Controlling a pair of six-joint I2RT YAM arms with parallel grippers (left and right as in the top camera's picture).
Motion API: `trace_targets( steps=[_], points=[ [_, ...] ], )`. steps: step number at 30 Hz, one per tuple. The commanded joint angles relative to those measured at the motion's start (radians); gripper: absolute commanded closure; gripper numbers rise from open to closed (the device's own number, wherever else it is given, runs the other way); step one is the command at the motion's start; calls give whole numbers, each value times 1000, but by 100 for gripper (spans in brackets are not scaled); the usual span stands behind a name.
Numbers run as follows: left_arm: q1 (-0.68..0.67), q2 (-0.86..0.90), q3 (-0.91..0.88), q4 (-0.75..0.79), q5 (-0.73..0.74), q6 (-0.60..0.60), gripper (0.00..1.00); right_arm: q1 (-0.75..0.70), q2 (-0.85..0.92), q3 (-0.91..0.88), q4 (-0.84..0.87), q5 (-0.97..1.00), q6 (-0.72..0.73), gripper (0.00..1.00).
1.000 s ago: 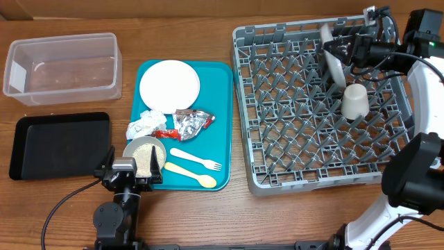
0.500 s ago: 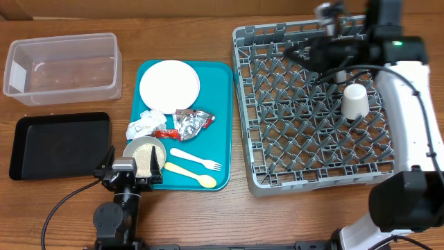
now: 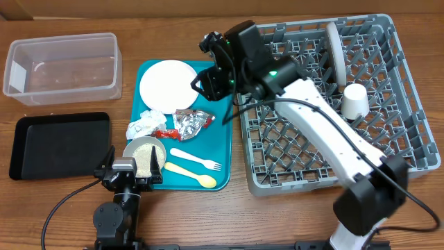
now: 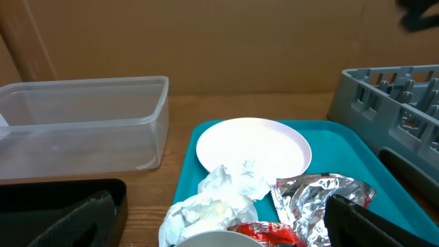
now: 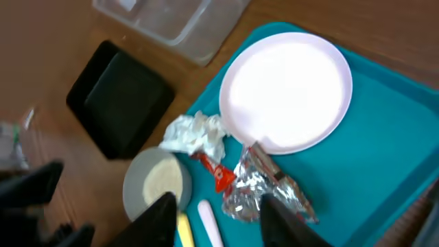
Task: Sort waste into correct bins and load items into the dishwasher rack
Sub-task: 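Move the right gripper back to the pink plate on the tray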
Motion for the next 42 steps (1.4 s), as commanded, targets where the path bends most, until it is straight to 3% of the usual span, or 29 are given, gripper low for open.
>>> trace_targets(
  steps=[1,6,14,31,36,42],
  points=[
    [7,-8,-5,1,3,-9,0,13,88,12,49,18,45,63],
    [7,-8,-5,1,3,-9,0,35,210,12,87,-48,-106,64],
    [7,-8,-5,1,3,-9,0,36,360,12,265,-42,-97,66],
    [7,-8,-5,1,3,-9,0,34,444,13,240,327,-97,65],
    [7,-8,-5,1,3,-9,0,34,444,13,251,250,-97,35],
    [7,-8,-5,1,3,-9,0,20,444,13,321,246,56,34]
  ],
)
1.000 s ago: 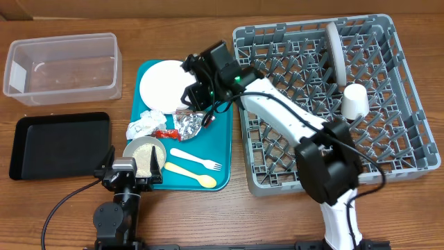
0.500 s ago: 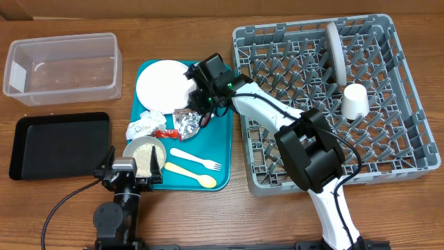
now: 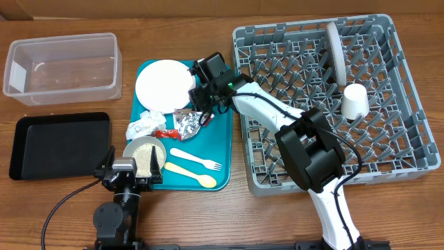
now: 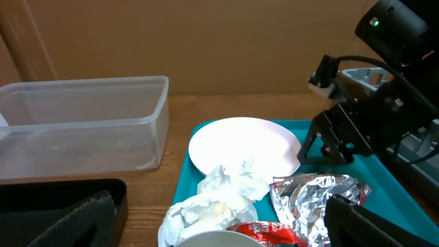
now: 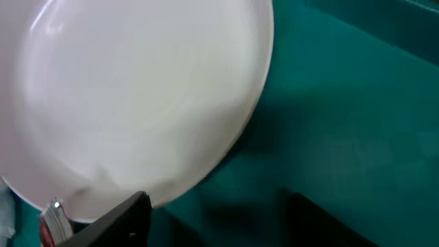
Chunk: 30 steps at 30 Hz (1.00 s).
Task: Sort waste into correct bins and load items into the dishwasher rack
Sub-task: 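Move the right gripper back to the pink plate on the tray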
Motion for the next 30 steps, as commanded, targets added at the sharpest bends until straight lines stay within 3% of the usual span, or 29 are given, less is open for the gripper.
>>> trace_targets(
  steps=[1,5,8,13,23,30],
  points=[
    [7,-8,-5,2,3,-9,0,-15,6,13,39,-40,107,35],
    [7,-8,-5,1,3,-9,0,-19,6,13,80,-98,151,41],
    [7,-8,-5,1,3,-9,0,-13,10,13,97,-94,186,64],
    [7,-8,-5,1,3,-9,0,9,10,13,134,-126,175,78],
    [7,-8,-5,1,3,-9,0,37,63,13,117,-153,155,80],
    [7,-8,-5,1,3,-9,0,23,55,24,-21,49,148,83]
  ],
)
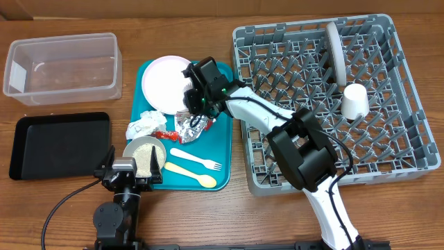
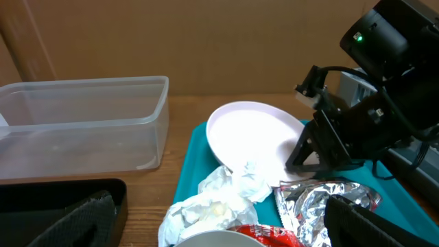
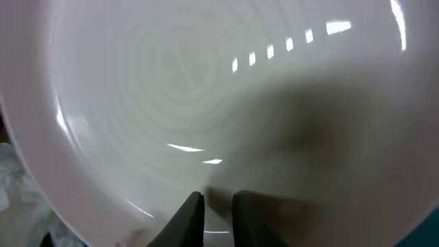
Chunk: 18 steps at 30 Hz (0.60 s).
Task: Sort waste into correct bins and load items into the dishwasher rack
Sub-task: 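Move the right gripper back to the pink plate on the tray, then grip the pink plate edge with the right gripper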
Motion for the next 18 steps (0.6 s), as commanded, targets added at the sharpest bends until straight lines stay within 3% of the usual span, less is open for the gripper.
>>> trace_targets(
  steps=[1,6,9,18],
  points=[
    [7,-8,-5,1,3,-9,0,-8,10,10,-76,161,-8,83],
    [7,-8,-5,1,3,-9,0,-7,-2,14,-157,251,-43,83],
    [7,-8,-5,1,3,-9,0,-7,-37,14,-165,255,-84,76],
    [7,-8,-5,1,3,-9,0,40,-106,14,-208,7,-454,57]
  ],
)
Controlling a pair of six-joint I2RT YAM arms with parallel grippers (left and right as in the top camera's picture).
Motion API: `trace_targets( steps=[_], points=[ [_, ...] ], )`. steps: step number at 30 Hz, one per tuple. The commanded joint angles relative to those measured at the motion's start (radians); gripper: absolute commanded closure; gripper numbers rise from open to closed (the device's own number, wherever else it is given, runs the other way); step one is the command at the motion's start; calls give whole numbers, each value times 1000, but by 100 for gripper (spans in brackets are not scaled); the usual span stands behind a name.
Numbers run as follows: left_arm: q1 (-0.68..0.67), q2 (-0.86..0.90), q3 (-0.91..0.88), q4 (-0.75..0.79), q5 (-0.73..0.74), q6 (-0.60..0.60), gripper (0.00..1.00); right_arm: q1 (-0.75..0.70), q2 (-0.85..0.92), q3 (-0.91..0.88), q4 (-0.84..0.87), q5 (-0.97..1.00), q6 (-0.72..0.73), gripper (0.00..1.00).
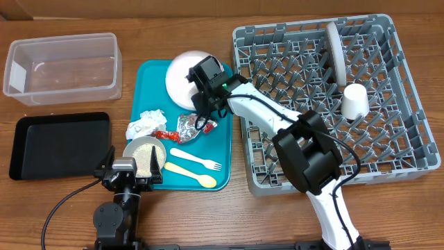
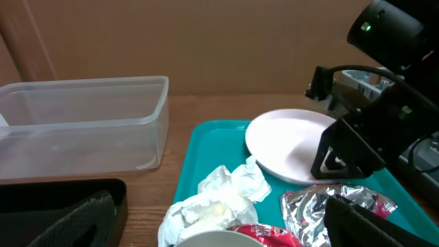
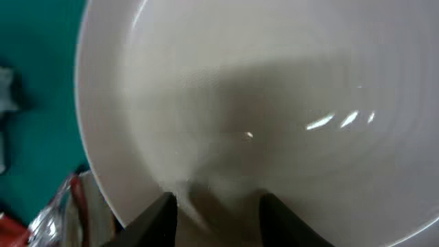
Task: Sort waste into correct bins and load items into the dishwasher rack
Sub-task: 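Grip the pink plate edge with the right gripper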
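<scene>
My right gripper (image 1: 202,89) is shut on the rim of the white plate (image 1: 182,78), which is tilted up off the teal tray (image 1: 220,149) near its back right corner. That plate (image 3: 260,96) fills the right wrist view, with my right gripper (image 3: 216,209) at the bottom. On the tray lie a crumpled tissue (image 1: 144,123), a foil wrapper (image 1: 193,126), a red packet (image 1: 165,134), a grey bowl (image 1: 144,151), and a cream fork (image 1: 195,160) and spoon (image 1: 189,173). My left gripper (image 2: 219,233) rests open at the table's front edge, behind the bowl.
The grey dishwasher rack (image 1: 326,97) at the right holds an upright plate (image 1: 335,47) and a white cup (image 1: 354,101). A clear plastic bin (image 1: 62,66) stands at the back left, with a black bin (image 1: 59,142) in front of it.
The plate has moved right, towards the rack, and stands more steeply tilted in my right gripper. The left arm has not moved.
My right gripper hung open above the tray while the plate lay flat. Then it was down at the plate's right rim. Then it was shut on the rim with the plate tipped up. Now the plate is held off the tray, nearer the rack.
</scene>
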Motion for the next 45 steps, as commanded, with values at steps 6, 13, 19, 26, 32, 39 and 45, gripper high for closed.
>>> trace_targets(
  steps=[6,13,19,26,32,39,45],
  points=[
    [7,-8,-5,2,3,-9,0,47,-53,-10,5,-92,-192,52],
    [7,-8,-5,1,3,-9,0,56,-53,-10,-14,-175,-234,51],
    [7,-8,-5,1,3,-9,0,75,-53,-10,-35,-180,-266,51],
    [7,-8,-5,1,3,-9,0,75,-69,11,-51,-229,-281,51],
    [7,-8,-5,1,3,-9,0,82,-76,19,-97,-270,-281,51],
    [7,-8,-5,1,3,-9,0,85,-70,-20,-3,-210,-262,52],
    [7,-8,-5,1,3,-9,0,105,-34,-20,21,-195,-262,52]
  ],
)
